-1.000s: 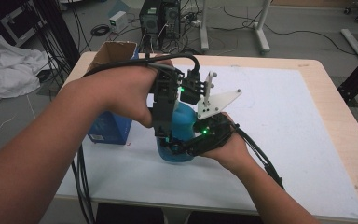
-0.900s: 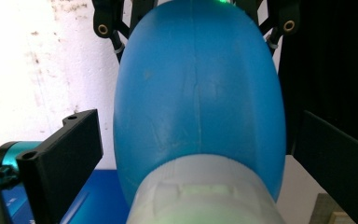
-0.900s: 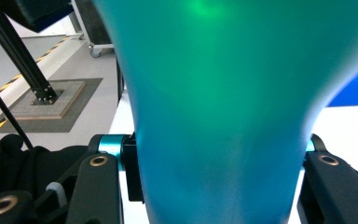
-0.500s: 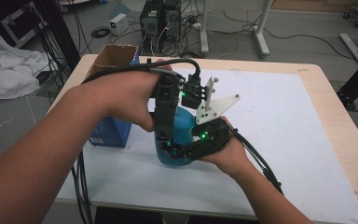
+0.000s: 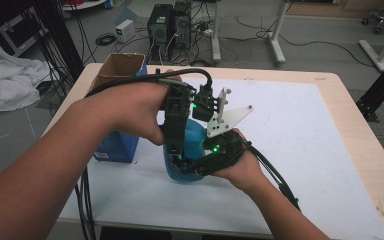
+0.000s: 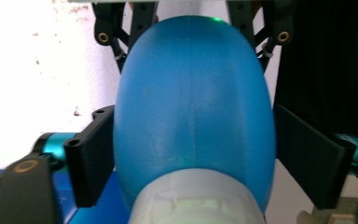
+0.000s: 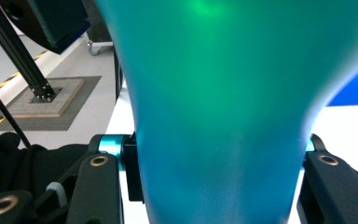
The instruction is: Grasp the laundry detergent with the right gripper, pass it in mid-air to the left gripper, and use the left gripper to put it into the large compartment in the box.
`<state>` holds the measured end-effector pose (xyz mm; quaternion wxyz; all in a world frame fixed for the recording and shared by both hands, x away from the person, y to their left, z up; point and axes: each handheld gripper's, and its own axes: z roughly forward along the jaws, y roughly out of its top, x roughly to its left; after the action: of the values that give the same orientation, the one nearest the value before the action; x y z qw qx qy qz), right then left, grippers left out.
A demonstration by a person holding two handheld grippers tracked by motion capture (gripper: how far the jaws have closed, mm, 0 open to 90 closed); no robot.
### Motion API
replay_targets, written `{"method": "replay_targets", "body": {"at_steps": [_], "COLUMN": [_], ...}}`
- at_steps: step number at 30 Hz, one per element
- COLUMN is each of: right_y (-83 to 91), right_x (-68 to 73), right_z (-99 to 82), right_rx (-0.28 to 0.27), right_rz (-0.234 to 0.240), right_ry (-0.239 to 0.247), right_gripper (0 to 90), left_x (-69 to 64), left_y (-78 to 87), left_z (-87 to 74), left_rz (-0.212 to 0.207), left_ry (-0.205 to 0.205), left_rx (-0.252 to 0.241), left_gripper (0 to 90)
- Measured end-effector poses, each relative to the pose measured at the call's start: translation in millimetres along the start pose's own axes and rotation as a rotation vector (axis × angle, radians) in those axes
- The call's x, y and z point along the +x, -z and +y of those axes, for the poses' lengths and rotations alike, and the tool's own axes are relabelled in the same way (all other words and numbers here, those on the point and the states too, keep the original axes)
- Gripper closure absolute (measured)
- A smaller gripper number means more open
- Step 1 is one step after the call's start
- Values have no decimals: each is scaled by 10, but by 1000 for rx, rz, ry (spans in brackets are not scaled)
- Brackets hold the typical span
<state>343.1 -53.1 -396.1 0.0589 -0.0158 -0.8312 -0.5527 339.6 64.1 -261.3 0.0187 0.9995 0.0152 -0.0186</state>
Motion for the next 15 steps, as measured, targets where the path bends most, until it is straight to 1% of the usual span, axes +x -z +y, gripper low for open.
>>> {"method": "replay_targets", "body": {"at_steps": [2, 4, 7, 9, 11, 15], "right_y": [0, 1, 3, 3, 4, 4], "right_x": [-2, -1, -4, -7, -8, -9], "right_z": [0, 0, 0, 0, 0, -1], "right_rx": [-1, 0, -1, -3, -2, -3], "right_rz": [-1, -2, -1, -2, -4, -4], "right_ry": [2, 1, 1, 2, 2, 1], "right_gripper": [459, 459, 460, 459, 460, 459], "left_x": [2, 2, 2, -1, -4, 1], "left_y": [-1, 3, 6, 3, 1, 2], "left_z": [3, 4, 7, 8, 10, 13], "left_rz": [3, -1, 5, 1, 9, 10], "left_ry": [5, 4, 7, 5, 7, 8], "left_rx": [-1, 0, -1, 1, 1, -4], "left_gripper": [185, 215, 223, 253, 253, 263]}}
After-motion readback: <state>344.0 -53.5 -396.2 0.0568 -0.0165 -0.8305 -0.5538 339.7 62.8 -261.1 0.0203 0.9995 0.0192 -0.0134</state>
